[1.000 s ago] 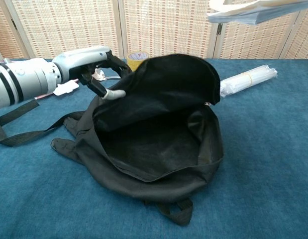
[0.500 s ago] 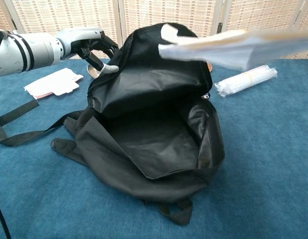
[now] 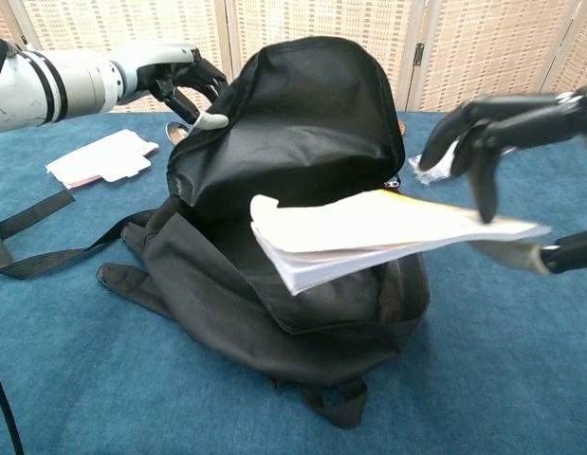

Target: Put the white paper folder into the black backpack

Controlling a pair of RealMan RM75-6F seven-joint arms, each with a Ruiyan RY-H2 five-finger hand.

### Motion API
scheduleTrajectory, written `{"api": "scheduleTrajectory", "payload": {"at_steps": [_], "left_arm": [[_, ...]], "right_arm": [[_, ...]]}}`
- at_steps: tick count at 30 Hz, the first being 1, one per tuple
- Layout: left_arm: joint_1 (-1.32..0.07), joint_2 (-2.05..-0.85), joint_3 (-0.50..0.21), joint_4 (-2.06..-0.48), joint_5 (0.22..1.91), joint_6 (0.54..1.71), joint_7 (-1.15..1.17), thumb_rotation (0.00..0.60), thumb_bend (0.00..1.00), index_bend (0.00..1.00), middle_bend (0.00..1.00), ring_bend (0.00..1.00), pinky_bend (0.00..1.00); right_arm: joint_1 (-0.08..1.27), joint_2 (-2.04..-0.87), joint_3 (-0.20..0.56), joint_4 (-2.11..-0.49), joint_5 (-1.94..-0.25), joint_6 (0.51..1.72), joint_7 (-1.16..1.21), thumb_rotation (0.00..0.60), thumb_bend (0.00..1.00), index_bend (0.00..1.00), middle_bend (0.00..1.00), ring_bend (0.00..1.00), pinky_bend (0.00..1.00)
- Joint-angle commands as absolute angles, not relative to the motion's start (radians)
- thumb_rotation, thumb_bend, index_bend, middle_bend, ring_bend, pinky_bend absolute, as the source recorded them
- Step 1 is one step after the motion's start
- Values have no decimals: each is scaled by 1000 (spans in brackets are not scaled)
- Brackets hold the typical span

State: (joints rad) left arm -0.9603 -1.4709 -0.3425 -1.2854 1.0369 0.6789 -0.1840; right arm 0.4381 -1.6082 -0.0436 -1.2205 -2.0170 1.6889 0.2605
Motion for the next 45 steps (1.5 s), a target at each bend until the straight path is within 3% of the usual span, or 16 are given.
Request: {"api": "scheduleTrajectory", "payload": {"at_steps": [1,12,21,45], "left_arm": [[-959,-1468,-342,-1288,1035,680,-185,600,483,640,332,255,0],[-947,-1441,-336,-1314,1043,691,-194,600,483,638,332,250,0],[-938,-1419,-331,-1341,1049,698,-198,600,483,638,332,246,0],[-936,-1388,-328,-1381,1065,704,-213,600,483,637,332,239,0]], "right_arm": [[480,-1720,-32,-1084,-1984,1628,314,600,656,725,409,435,349],[588,-2000,6,-632,-1928,1573,415,600,657,725,412,431,349],[667,-2144,9,-360,-1882,1531,457,600,659,726,414,433,349],[826,-2265,20,-159,-1750,1350,291,600,659,751,414,411,272]]}}
